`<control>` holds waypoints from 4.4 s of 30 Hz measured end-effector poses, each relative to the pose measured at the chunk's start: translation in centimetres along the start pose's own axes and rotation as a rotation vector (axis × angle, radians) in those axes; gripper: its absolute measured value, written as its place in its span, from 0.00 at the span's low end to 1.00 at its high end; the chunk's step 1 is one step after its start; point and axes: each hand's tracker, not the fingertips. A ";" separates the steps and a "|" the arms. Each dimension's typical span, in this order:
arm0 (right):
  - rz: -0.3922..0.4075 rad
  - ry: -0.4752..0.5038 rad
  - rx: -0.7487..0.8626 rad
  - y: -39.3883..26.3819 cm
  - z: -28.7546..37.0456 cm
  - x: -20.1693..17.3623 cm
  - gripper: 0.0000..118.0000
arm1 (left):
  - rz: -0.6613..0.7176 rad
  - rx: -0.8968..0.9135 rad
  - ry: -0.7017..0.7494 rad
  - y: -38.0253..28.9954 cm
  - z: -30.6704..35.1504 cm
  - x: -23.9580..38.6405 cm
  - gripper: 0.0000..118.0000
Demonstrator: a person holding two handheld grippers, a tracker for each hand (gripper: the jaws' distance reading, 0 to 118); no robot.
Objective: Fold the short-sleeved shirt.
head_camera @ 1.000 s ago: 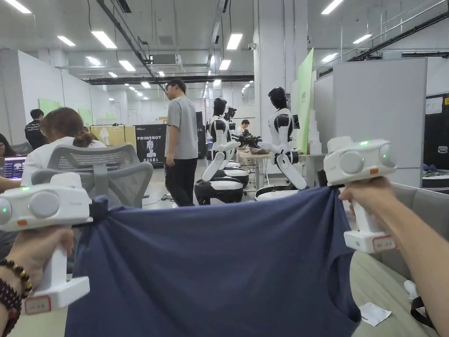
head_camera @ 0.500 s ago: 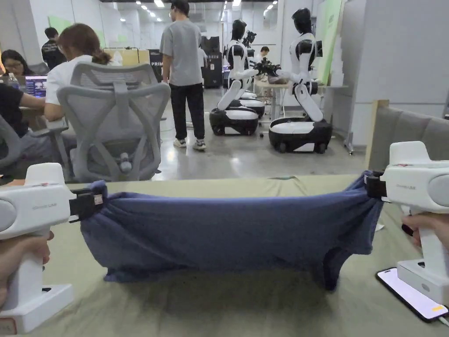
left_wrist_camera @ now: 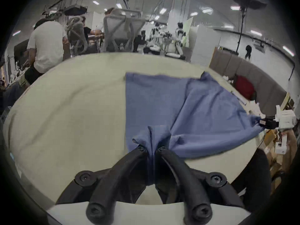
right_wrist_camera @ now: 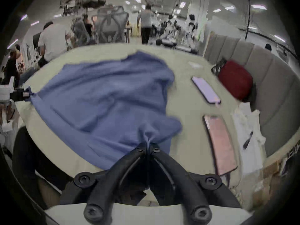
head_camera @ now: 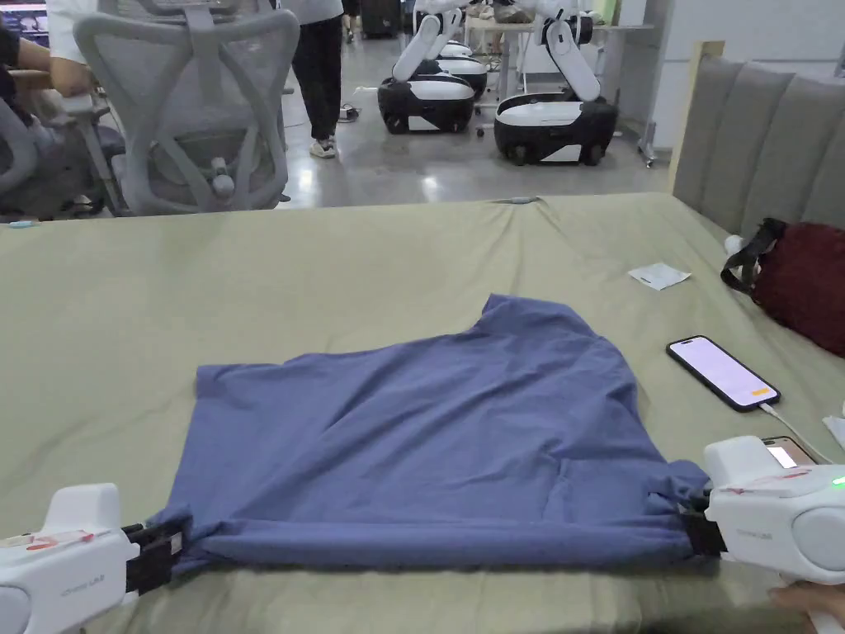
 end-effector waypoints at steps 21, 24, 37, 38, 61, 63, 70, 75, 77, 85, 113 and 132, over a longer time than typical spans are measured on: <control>-0.104 -0.056 0.213 -0.3 4.3 -0.1 0.00 | 0.064 0.212 0.062 1.5 5.6 -0.7 0.00; -0.101 -0.029 0.209 -0.5 4.0 -0.1 0.00 | 0.061 0.193 0.038 1.8 5.3 -0.7 0.00; -0.101 -0.018 0.176 0.0 3.1 -1.5 0.00 | 0.031 -0.007 0.117 1.1 -1.0 -1.1 0.67; -0.101 -0.020 0.175 -0.1 3.1 -1.5 0.00 | 0.026 -0.023 0.125 1.0 -1.3 -1.1 0.49; -0.145 -0.029 -0.010 -1.8 1.0 0.4 0.30 | 0.010 -0.027 0.152 1.3 -0.5 0.9 0.06; -0.146 0.005 0.003 -2.2 0.6 0.4 0.18 | 0.010 -0.027 0.146 1.2 -0.4 0.9 0.06; -0.132 -0.012 0.182 0.5 3.1 0.6 0.06 | 0.019 -0.004 0.117 2.7 0.6 0.4 0.06; -0.149 -0.035 0.303 8.0 3.8 2.0 0.06 | 0.046 0.046 0.080 7.3 0.2 -0.6 0.06; -0.149 -0.038 0.309 11.5 2.2 2.5 0.06 | 0.047 0.063 0.095 9.4 -1.0 -0.9 0.06; -0.076 -0.107 0.176 18.2 -12.0 1.8 0.06 | 0.037 -0.061 0.187 13.5 -12.4 -0.9 0.06; -0.128 -0.092 0.134 8.3 -4.1 -0.3 0.00 | 0.049 -0.082 0.125 7.1 -6.6 0.2 0.92; -0.241 -0.047 -0.048 10.9 -11.6 2.3 0.73 | 0.033 -0.101 0.183 7.3 -8.7 1.3 0.04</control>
